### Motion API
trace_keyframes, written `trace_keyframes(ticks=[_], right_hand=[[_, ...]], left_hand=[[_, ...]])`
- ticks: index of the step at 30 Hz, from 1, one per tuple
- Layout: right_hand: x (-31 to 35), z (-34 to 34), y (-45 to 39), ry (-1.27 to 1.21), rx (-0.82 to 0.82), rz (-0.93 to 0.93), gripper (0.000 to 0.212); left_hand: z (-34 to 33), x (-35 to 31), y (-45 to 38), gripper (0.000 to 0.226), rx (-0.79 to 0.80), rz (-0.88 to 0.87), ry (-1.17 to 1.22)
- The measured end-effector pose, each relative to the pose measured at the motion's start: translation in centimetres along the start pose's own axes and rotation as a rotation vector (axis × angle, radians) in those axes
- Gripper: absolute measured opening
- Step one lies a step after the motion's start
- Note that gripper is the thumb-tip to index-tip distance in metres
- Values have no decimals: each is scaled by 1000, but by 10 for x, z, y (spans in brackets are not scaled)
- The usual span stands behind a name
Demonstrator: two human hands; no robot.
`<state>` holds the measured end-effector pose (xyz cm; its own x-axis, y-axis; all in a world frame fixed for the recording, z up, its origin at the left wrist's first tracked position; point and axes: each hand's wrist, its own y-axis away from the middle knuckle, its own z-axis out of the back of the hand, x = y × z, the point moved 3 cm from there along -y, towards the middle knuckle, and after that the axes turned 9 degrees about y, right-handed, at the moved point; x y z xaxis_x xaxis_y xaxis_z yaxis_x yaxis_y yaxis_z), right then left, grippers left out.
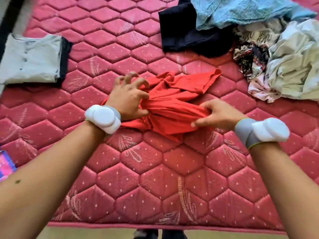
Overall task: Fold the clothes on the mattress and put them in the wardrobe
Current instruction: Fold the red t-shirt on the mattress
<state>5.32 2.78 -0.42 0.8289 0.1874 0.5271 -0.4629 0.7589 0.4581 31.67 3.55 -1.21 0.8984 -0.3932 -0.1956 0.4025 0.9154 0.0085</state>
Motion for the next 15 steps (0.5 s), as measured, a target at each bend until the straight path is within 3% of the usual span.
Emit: trace_keyframes(ticks=[3, 5, 8, 11, 13, 15], right_hand=[[-2, 24, 4, -687, -412, 23, 40], [2, 33, -1, -885, -532, 42, 39], [36, 52, 0, -737, -491, 77, 29], [75, 72, 9, -325, -213, 74, 22], [100, 94, 20, -358, -261, 163, 12], [117, 125, 28, -612, -428, 250, 16]], left_hand=[[6, 8, 10, 43, -44, -97, 135], [14, -1, 11, 36, -69, -239, 288], [42, -26, 10, 24, -159, -320, 572], [83, -38, 10, 15, -299, -161, 738], [111, -38, 11, 16, -347, -81, 769], [133, -34, 12, 12, -271, -68, 770]])
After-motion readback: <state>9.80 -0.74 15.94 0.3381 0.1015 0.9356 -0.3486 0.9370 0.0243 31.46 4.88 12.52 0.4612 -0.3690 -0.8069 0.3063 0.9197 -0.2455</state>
